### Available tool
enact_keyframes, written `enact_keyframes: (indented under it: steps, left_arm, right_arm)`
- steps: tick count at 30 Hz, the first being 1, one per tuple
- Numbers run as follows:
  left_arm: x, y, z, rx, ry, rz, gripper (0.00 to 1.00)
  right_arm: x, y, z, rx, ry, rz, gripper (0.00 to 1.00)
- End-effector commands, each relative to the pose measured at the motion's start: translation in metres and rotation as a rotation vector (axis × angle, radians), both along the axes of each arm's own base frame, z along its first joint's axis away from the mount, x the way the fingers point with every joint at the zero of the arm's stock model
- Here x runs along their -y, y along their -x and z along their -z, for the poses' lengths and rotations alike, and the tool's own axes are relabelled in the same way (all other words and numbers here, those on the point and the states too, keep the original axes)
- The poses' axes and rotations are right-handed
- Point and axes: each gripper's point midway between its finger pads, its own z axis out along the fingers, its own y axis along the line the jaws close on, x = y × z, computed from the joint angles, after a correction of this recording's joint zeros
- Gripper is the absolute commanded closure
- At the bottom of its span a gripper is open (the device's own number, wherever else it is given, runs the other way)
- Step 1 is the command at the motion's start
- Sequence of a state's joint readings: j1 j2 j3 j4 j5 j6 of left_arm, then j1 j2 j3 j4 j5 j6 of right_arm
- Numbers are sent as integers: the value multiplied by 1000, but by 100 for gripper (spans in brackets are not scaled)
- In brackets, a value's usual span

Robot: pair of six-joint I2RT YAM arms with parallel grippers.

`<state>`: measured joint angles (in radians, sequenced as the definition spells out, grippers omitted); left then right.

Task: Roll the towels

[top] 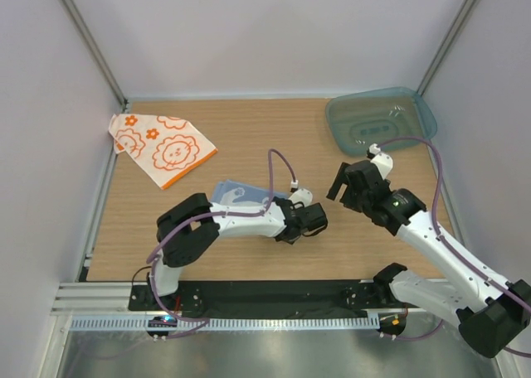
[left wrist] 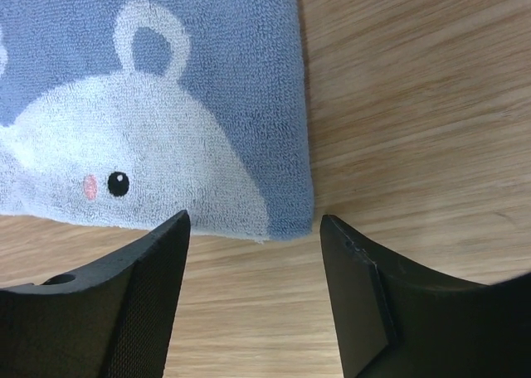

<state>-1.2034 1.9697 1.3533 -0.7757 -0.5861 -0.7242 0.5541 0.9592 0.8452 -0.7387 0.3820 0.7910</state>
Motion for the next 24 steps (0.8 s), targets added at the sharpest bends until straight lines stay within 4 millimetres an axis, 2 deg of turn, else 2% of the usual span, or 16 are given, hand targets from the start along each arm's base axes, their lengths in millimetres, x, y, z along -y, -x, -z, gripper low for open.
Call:
enact_keyframes:
  steps: [1, 5, 6, 10, 15, 20, 24]
  left_arm:
    - [-1, -8, 2, 31, -7, -6, 35]
    - [-1, -7, 11, 22, -9, -6, 43]
    - [-1, -7, 13, 21, -10, -9, 48]
    - [-2, -4, 21, 9, -10, -12, 60]
    - [-4, -3, 21, 11, 8, -16, 75]
    - [-1, -3, 10, 18, 77, -22, 78]
    - [6, 0, 11, -1, 139, -22, 80]
  right_arm:
    - [-2, -2, -11, 44, -33, -9, 11]
    - [-2, 0, -5, 28, -31, -14, 13]
    - [-1, 1, -6, 28, -29, -14, 13]
    - [2, 3, -3, 26, -20, -9, 15]
    - [-4, 6, 5, 4, -38, -32, 20]
    - [-26, 10, 22, -38, -122, -105, 22]
    - [-37, 15, 23, -60, -166, -153, 22]
